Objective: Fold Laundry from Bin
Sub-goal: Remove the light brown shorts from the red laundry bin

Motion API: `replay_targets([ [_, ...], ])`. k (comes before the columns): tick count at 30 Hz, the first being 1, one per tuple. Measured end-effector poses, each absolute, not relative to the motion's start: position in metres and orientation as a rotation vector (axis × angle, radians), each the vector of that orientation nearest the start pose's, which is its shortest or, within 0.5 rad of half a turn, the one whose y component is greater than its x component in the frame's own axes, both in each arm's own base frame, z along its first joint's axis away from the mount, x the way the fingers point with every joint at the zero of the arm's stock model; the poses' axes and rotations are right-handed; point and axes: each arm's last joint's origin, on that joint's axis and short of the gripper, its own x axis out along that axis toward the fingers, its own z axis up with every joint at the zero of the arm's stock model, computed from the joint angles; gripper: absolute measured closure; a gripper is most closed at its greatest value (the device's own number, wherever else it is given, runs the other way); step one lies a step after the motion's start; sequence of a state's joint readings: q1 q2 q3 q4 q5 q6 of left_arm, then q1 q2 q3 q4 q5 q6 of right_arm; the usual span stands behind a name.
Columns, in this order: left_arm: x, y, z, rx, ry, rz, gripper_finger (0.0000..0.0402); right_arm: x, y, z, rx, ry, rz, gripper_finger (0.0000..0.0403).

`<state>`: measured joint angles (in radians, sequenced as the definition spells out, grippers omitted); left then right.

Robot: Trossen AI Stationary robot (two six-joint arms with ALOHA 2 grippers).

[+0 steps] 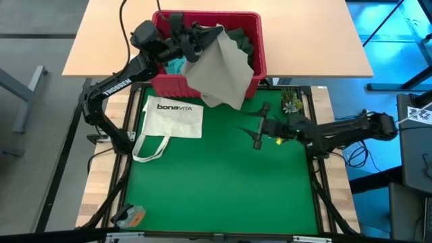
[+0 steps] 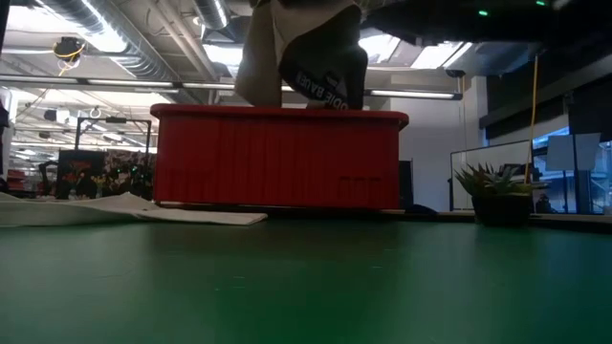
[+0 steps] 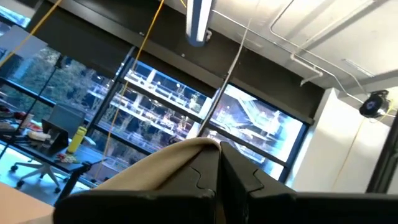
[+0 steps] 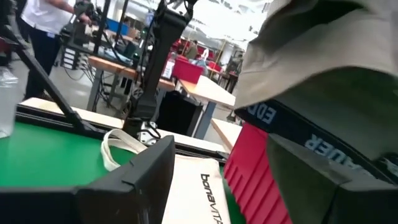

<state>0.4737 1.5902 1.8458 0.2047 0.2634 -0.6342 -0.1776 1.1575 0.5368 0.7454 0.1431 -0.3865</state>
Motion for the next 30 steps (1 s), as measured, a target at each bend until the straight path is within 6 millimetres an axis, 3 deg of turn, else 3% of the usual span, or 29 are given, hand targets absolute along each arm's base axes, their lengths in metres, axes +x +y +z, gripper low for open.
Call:
replay_targets([
  [6,0.302,0.141,0.530,-0.463,-0.469,0.037,0.0401,0.278,-0.055,0.280,-0.385,-0.054,-0.375,0.0151],
  [12,0.302,0.138,0.532,-0.453,-0.477,-0.007,0.0401,0.300,-0.061,0.283,-0.321,-0.040,-0.445,0.0151],
  [20,0.300,0.136,0.535,-0.437,-0.494,-0.052,0.0401,0.310,-0.063,0.276,-0.183,-0.067,-0.456,0.0151],
  [30,0.303,0.127,0.536,-0.436,-0.489,-0.092,0.0401,0.312,-0.074,0.295,-0.125,-0.189,-0.366,0.0151],
])
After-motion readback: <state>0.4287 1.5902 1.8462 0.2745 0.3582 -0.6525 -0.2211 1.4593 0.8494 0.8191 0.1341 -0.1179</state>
